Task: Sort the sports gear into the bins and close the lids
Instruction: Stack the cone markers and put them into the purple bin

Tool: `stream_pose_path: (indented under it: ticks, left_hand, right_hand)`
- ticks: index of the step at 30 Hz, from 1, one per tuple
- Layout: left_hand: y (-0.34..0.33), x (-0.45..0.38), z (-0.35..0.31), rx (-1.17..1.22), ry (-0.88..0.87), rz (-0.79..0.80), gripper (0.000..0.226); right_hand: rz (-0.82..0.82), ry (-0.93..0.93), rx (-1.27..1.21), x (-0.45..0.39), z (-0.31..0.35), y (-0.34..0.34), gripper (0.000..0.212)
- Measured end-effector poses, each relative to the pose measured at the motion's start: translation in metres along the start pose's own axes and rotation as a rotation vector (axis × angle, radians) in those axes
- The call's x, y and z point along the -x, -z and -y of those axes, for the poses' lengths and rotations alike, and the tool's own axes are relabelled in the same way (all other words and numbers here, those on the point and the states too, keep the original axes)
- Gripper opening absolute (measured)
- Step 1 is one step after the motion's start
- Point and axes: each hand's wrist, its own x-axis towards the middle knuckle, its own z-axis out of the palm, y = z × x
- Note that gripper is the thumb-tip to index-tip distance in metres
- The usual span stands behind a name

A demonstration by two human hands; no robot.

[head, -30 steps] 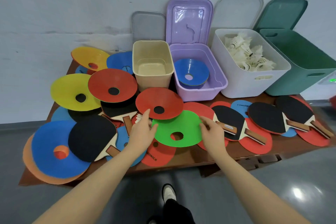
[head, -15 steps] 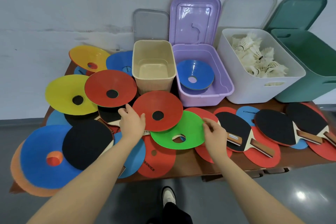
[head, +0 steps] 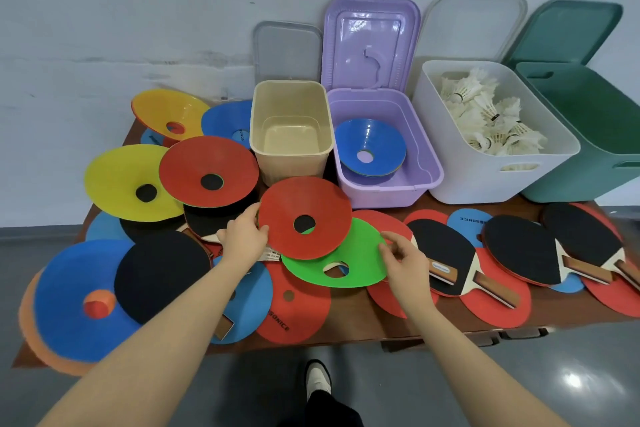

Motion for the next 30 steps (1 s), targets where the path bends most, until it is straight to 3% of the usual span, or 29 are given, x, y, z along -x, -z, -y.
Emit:
stream_pose_path:
  ticks: [5,10,20,24,30]
  left_hand:
    - [0.012,0.019,-0.014,0.172,-0.121,-0.085,0.046]
    - [0.01,0.04,-0.018,0.341,-0.1,-0.074,0.042]
    - [-0.032,0.063,-0.025,0.068,-0.288,-0.019,0.033]
    - [-0.036,0.064,-0.019,-0.278,-0.416,0.115,0.049]
    - [-0.046,0.072,-0.01,-0.421,-0.354,0.216,0.056]
  right_hand:
    - [-0.019,0.001,0.012,0.001,-0.003,0.004,0.023]
    - [-0.006,-0.034,-0.044,0.007,-0.006,0.006,0.024]
    - [0.039,-0.017,0.011,0.019,-0.012,0.012,0.025]
    - [0.023,-0.036,-0.009,0.016,-0.011,0.011,0.027]
    - [0.064,0.165,0.271,0.021,-0.022,0.013,0.031]
